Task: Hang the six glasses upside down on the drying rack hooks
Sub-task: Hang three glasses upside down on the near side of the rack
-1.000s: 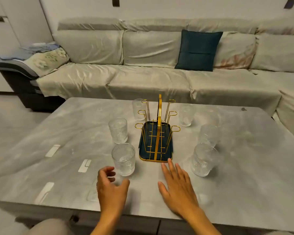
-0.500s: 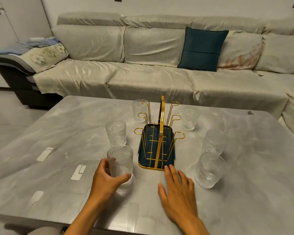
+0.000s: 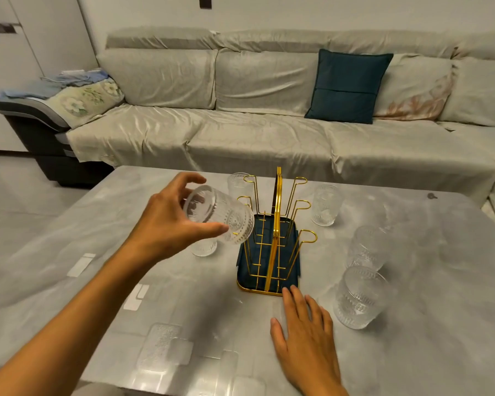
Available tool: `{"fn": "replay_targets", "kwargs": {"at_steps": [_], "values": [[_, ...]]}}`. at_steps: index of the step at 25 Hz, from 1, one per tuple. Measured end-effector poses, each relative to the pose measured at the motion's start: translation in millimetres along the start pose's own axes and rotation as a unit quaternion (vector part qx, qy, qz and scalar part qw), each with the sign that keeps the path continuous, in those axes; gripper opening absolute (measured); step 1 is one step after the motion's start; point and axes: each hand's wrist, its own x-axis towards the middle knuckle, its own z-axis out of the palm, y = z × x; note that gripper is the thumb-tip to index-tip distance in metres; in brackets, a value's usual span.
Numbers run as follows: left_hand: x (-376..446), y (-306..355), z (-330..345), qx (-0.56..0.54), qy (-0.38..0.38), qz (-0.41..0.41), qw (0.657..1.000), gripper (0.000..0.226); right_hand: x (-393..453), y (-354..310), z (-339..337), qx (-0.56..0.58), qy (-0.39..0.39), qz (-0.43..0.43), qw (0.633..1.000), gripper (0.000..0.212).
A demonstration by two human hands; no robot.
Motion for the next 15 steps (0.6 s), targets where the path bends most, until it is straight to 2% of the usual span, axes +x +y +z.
{"fn": "replay_targets", "kwargs": {"at_steps": [5,15], "values": [[20.3,1.2,20.6,0.053,-0.071,0.000,0.996,0.082,2.9,-1.5,0.3,-0.004,-0.014,0.008,1.000,0.068],[12.6,-27.1,58.6,0.033,-0.114,-0.007,0.993,0.078,4.9,-0.5,2.1,-0.009,-0.030,0.017,0.999,0.069]]}}
